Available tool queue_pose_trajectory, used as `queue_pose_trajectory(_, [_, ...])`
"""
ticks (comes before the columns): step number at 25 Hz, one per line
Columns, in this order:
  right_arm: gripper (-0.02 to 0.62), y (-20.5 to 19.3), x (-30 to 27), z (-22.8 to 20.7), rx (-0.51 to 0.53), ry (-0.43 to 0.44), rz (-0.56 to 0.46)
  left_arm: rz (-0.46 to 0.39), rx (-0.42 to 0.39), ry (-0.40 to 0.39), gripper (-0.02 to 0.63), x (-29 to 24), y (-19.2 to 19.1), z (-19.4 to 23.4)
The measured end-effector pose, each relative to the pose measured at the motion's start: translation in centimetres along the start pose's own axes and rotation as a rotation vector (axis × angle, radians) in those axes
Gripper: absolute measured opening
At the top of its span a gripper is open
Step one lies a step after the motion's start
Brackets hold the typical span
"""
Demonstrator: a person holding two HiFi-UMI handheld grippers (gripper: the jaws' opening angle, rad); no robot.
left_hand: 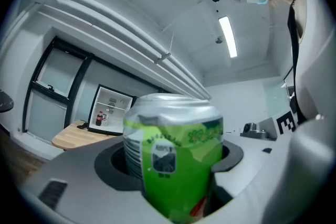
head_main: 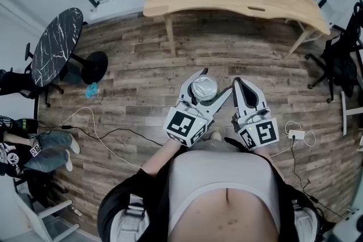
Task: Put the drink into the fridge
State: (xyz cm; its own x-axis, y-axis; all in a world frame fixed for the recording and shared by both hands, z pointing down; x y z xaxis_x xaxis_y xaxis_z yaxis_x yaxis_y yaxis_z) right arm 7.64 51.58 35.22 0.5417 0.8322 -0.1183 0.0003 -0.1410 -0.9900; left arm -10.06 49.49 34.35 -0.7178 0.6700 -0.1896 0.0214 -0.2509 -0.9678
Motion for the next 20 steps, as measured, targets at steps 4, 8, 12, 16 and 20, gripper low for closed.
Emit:
queue_pose_trajectory(4, [0.028,-0.3,-0.4,0.3,-0.037,0.021,0.017,-0.009,0.002,0.001,0.348,0.4,0.0,0.3])
queue_pose_trajectory(8, [0.028,-0.4,-0.9,0.7,-0.048,0.015,0.016,-0.013,0.0,-0.004,0.348,0.8,0.3,0.8])
queue_pose_trajectory(12, [0.028,-0.3,-1.4,1.6,-0.049,-0.006,0.006,-0.017,-0.002,-0.009,0.348,1.8,0.1,1.7])
queue_pose_trajectory(16, [0.028,-0.9,-2.1,2.7,-0.059,-0.028,-0.007,-0.009,-0.004,-0.017,0.348,2.8,-0.5,2.7])
queue_pose_trajectory(20, [0.028,-1.3,-2.8,4.2,-0.063,-0.048,-0.02,-0.01,-0.009,-0.037,0.348,3.5,-0.6,3.8])
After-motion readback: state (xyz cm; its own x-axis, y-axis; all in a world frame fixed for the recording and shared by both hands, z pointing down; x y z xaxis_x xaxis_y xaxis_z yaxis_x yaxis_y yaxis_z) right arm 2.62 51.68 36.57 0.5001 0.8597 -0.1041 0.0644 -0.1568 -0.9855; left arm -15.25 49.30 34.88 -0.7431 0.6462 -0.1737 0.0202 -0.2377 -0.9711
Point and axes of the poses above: the fingertips, and each gripper's own axes: x backward along the fingers, z to its left, y out of its top, the point moved 10 cm from there along x, backward along the fingers, and after that the axes turned 14 degrees about z, right-handed, at the moved point
